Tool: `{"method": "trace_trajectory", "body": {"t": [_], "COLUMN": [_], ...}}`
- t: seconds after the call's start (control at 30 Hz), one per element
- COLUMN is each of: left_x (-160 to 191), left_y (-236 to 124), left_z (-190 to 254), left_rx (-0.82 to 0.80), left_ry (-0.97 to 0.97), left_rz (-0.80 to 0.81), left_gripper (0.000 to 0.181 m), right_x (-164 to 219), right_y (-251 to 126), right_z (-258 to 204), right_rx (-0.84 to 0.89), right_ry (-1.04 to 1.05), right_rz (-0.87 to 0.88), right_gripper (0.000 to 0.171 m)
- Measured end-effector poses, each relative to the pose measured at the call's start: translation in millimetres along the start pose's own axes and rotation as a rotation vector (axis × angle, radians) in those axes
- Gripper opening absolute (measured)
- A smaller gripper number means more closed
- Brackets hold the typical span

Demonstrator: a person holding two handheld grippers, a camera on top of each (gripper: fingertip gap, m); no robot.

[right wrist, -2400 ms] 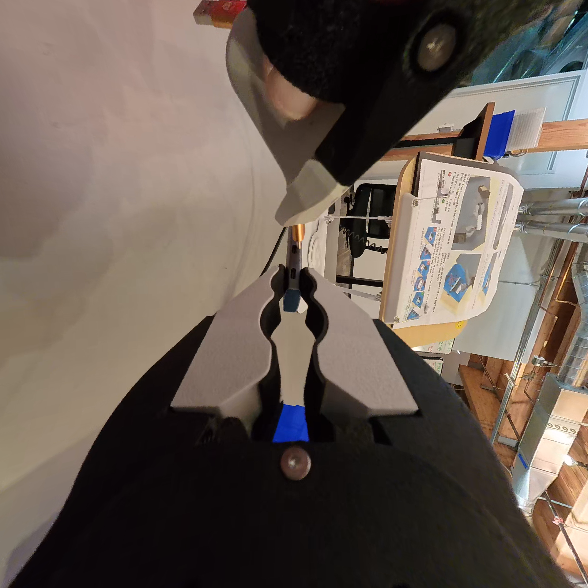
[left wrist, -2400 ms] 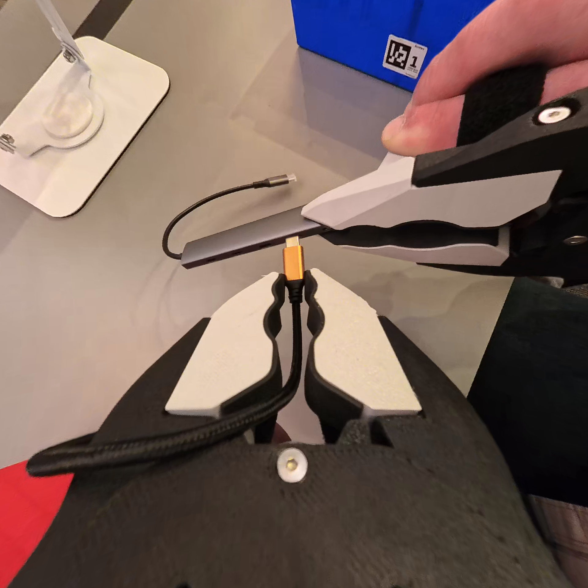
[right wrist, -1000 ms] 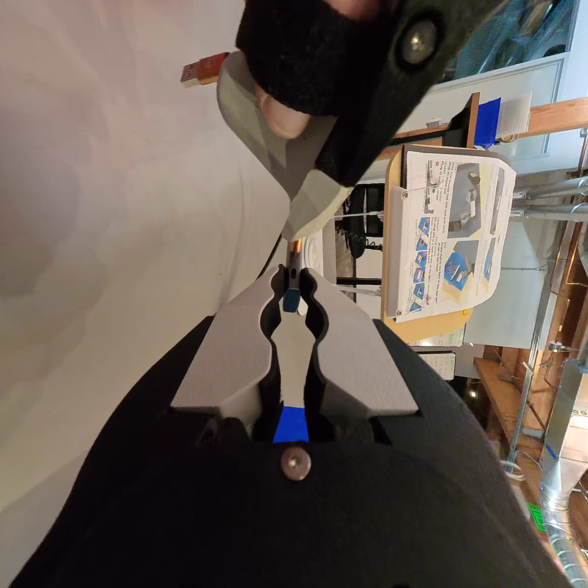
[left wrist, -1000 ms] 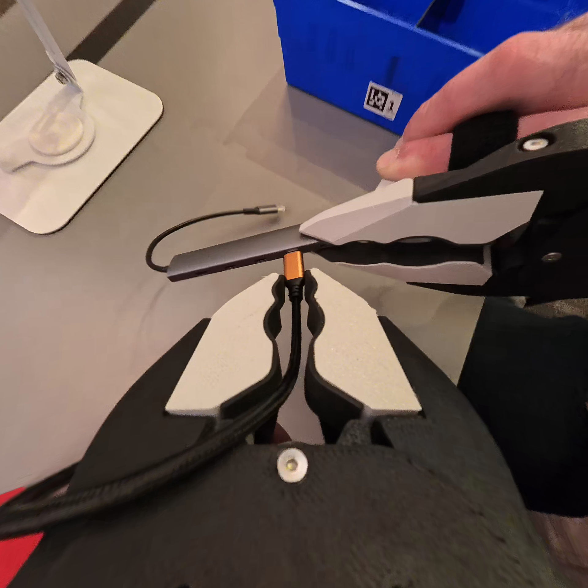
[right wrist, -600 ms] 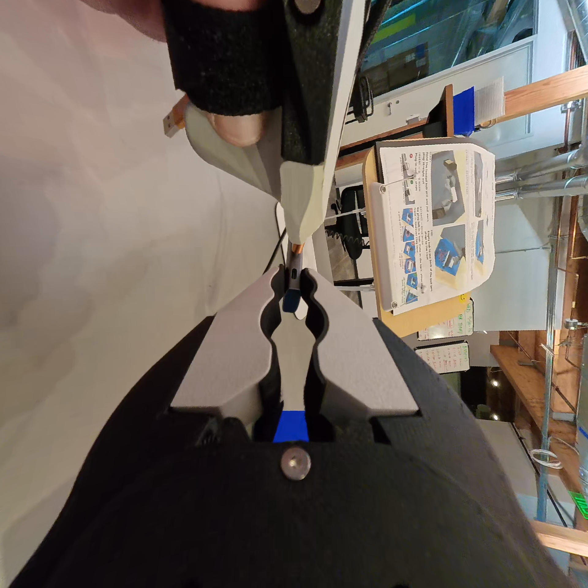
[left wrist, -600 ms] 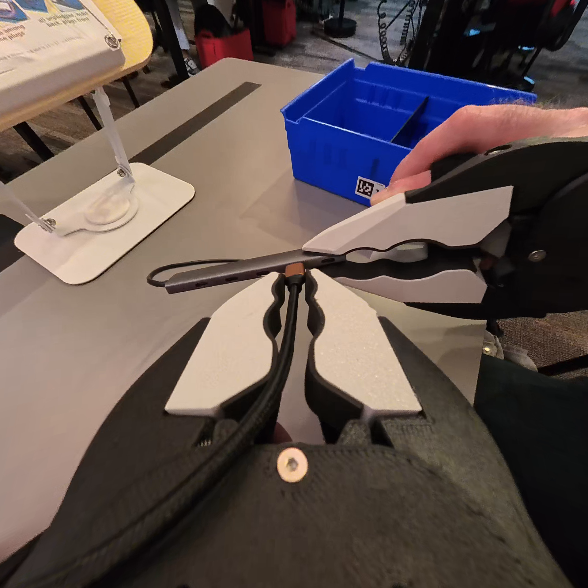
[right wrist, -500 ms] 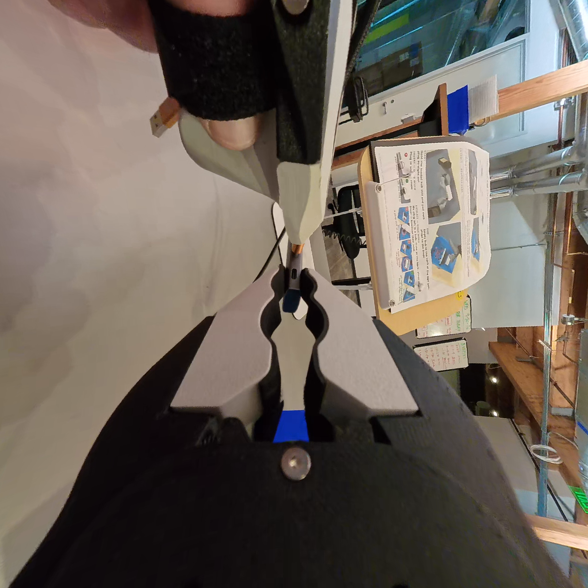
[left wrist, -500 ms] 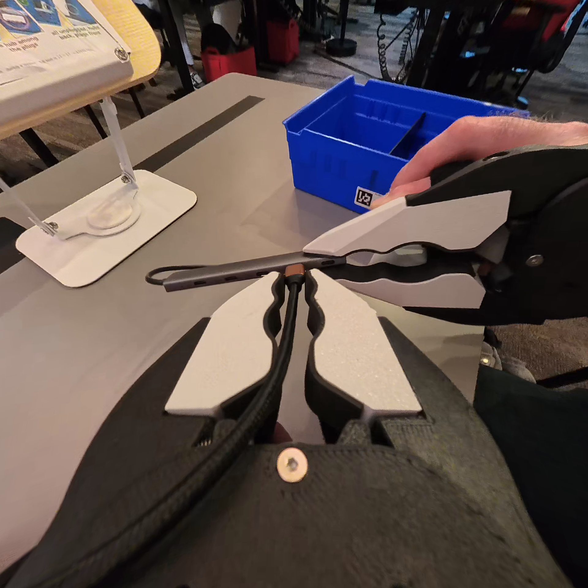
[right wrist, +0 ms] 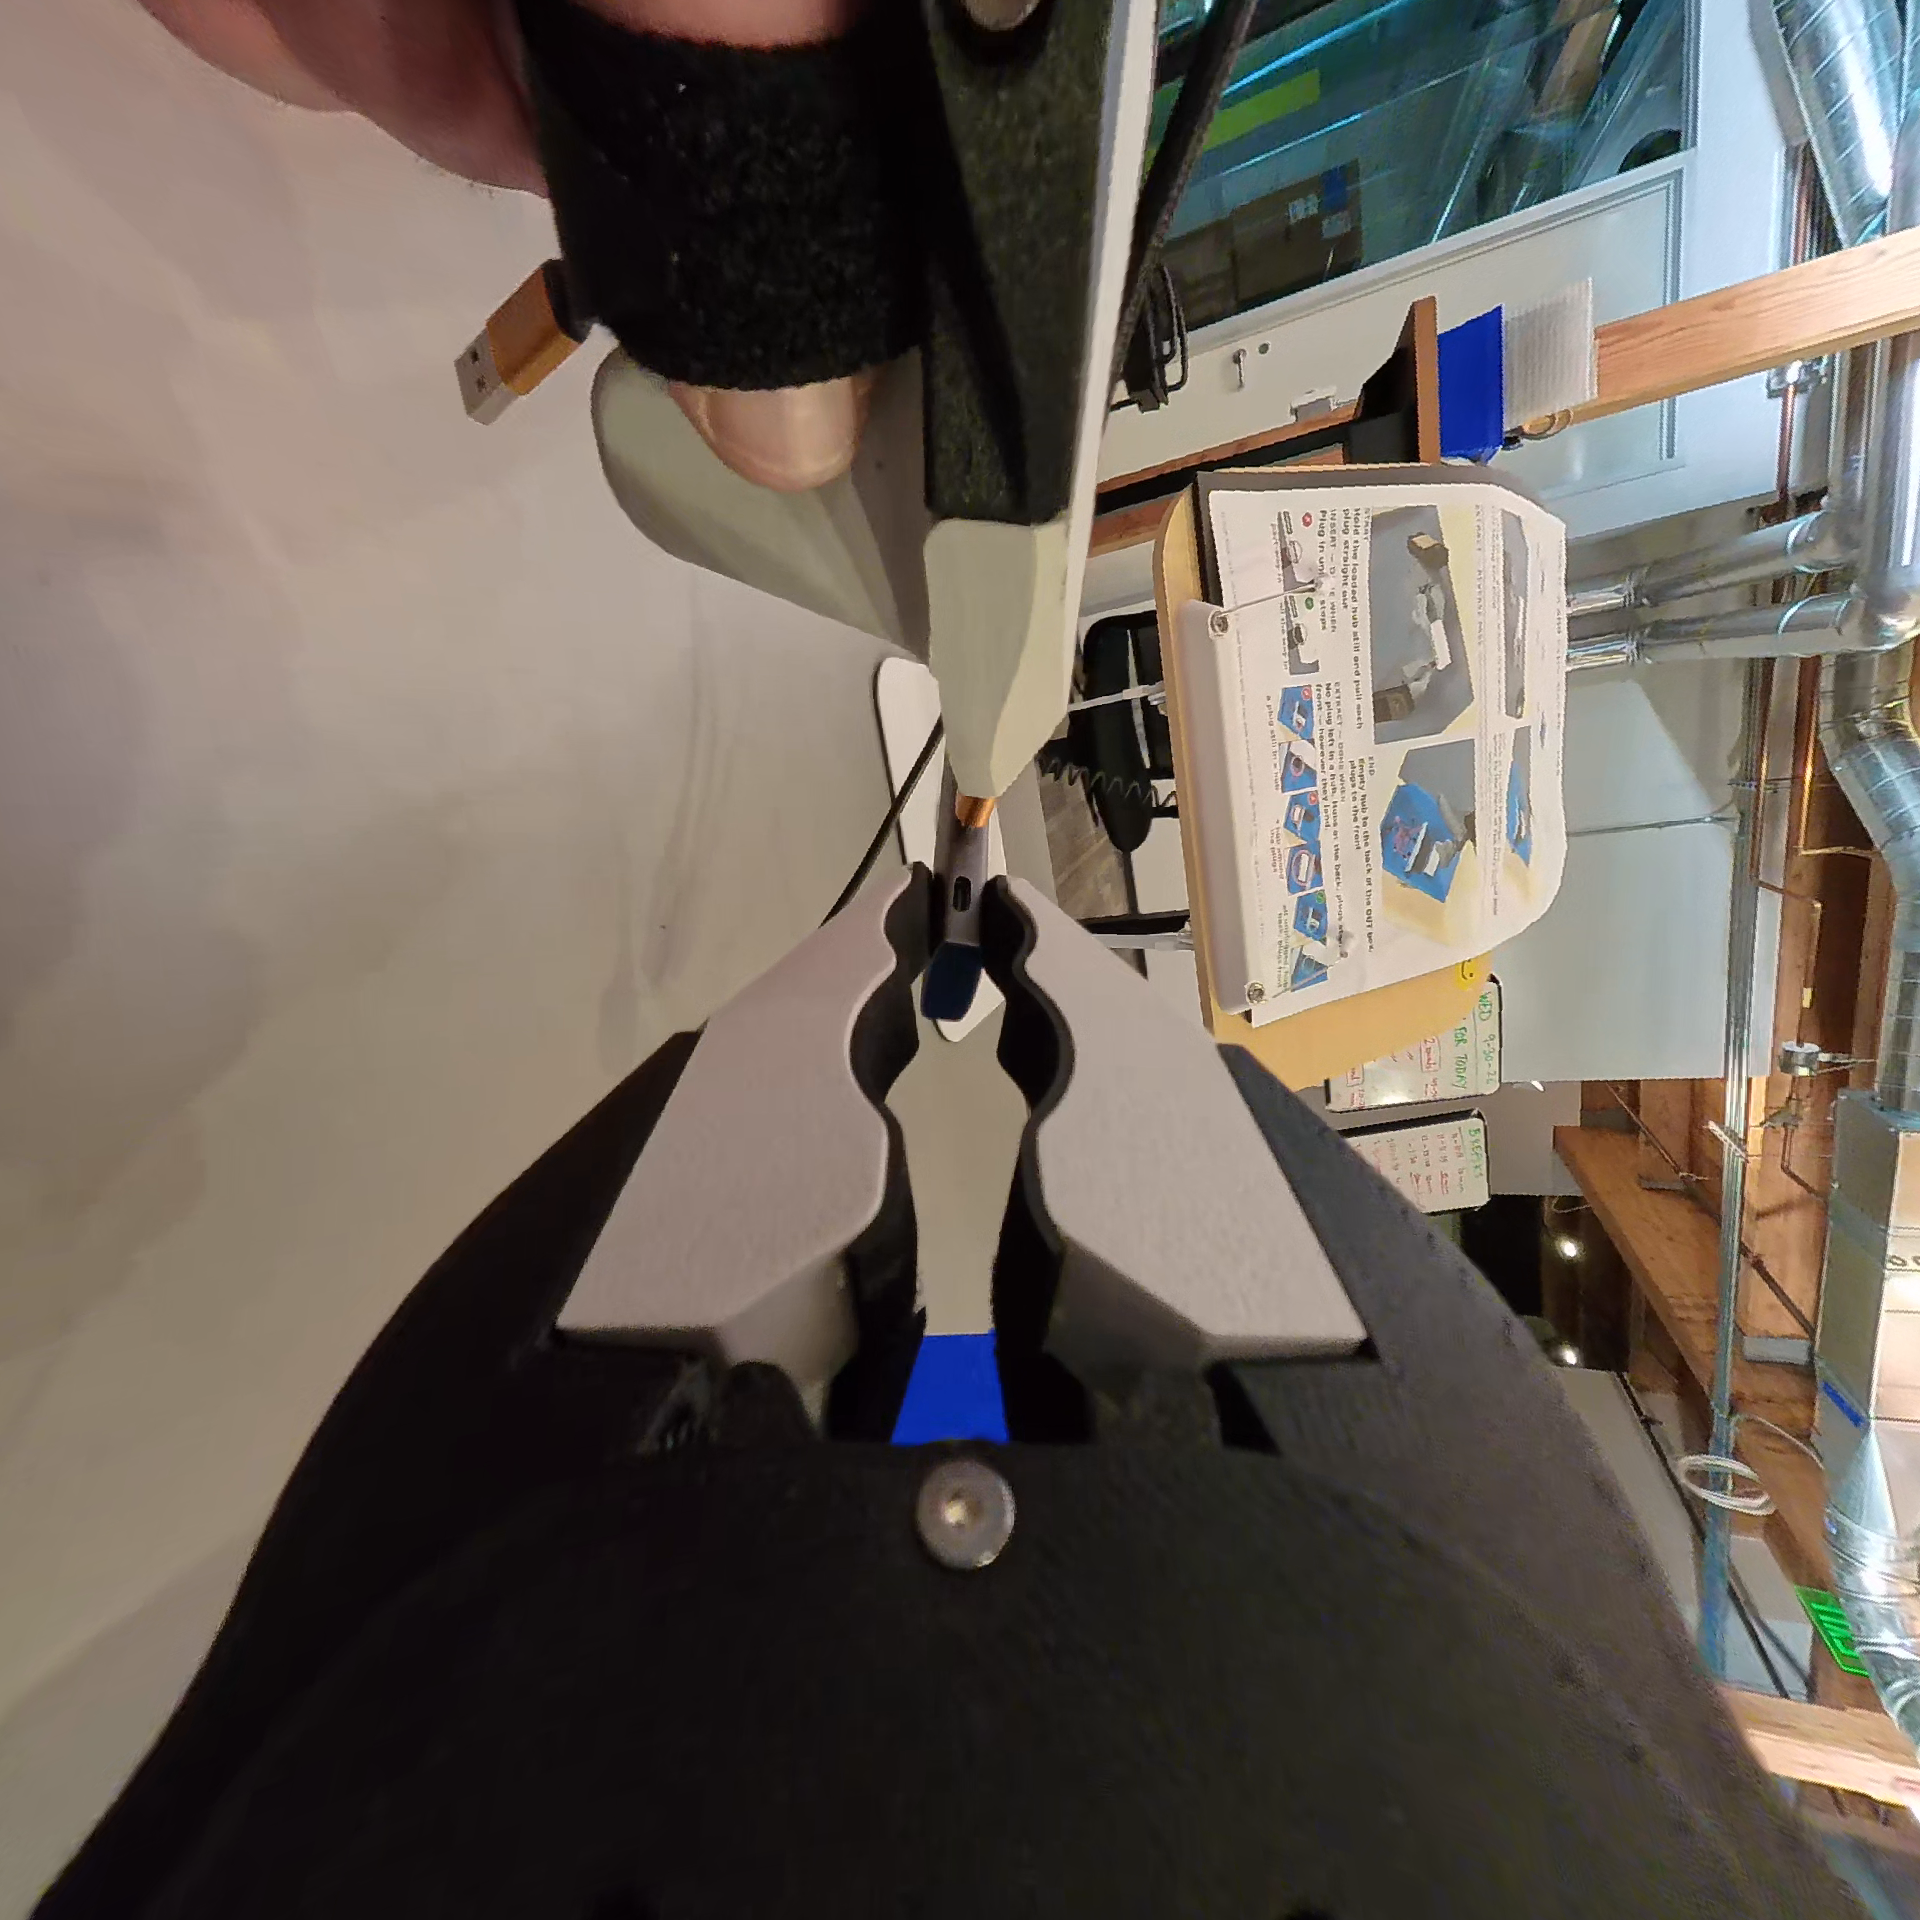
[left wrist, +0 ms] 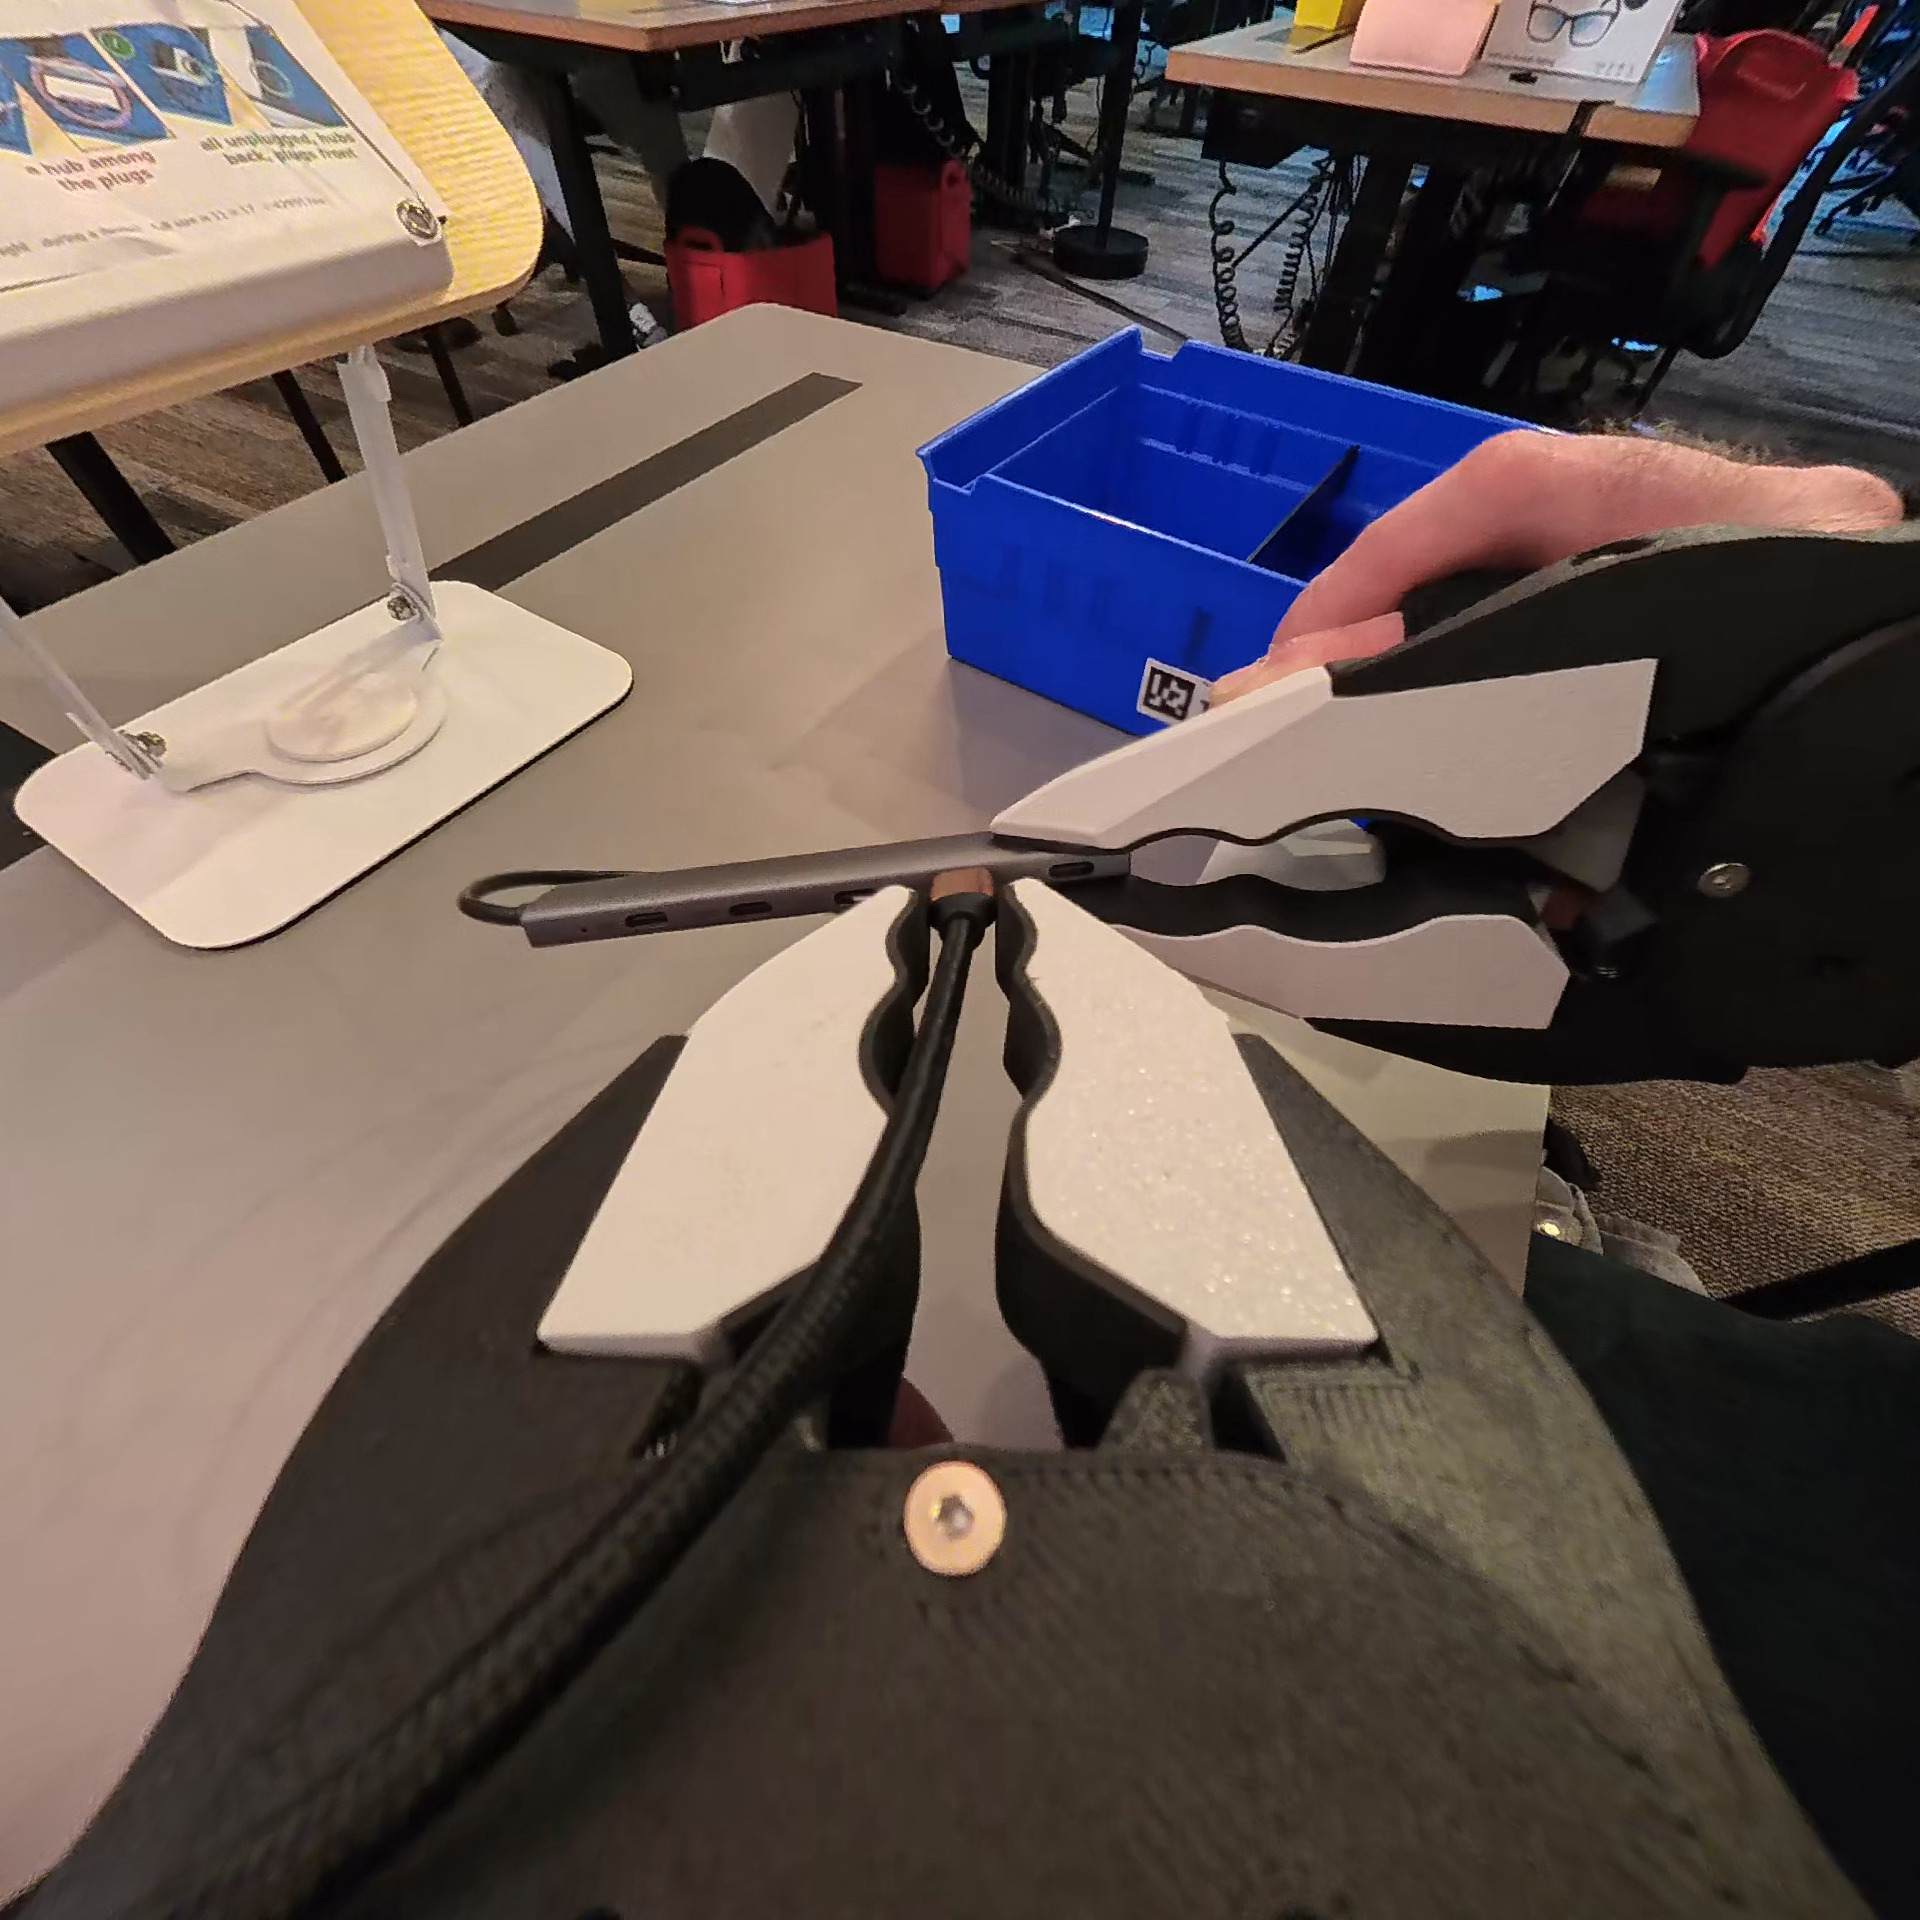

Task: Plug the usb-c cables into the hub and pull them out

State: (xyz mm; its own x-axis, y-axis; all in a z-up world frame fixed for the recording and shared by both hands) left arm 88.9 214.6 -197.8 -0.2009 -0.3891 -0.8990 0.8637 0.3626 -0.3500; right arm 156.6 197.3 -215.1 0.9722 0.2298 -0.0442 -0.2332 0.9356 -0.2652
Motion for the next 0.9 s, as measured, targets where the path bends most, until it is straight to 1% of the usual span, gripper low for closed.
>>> {"method": "trace_trajectory", "body": {"t": [0.33,0.63,0.8,0.9], "left_x": [-1.6,-2.0,0.4,0.7], "left_y": [0.5,-0.4,-0.5,-1.9], "left_z": [3.2,2.2,1.8,1.4], "left_rx": [-0.022,0.014,-0.004,0.026], "left_ry": [0.047,0.024,0.018,0.01], "left_rz": [-0.021,-0.011,0.019,0.019], "left_gripper": [0.011,0.011,0.011,0.011], "right_x": [-0.5,-3.5,-4.7,-6.4], "right_y": [-1.3,-2.7,-2.1,-4.3], "right_z": [2.0,5.0,5.2,6.3], "right_rx": [0.007,0.008,0.006,0.016], "right_ry": [0.004,0.019,0.032,0.034], "right_rz": [0.001,0.013,0.01,0.026], "right_gripper": [0.007,0.006,0.006,0.006]}}
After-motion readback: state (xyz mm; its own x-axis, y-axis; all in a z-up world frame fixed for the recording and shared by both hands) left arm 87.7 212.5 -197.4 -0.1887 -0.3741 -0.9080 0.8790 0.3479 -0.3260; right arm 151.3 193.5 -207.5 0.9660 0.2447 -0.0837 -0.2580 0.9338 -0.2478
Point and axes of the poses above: each gripper's, where its closed fingertips meet, y out along the fingers, x out of its underside, z = x × y across the jaws, the point moved 5 cm from there along -y, back along the fingers, and after that the axes turned 14 degrees about -y, right-handed, at the moved point
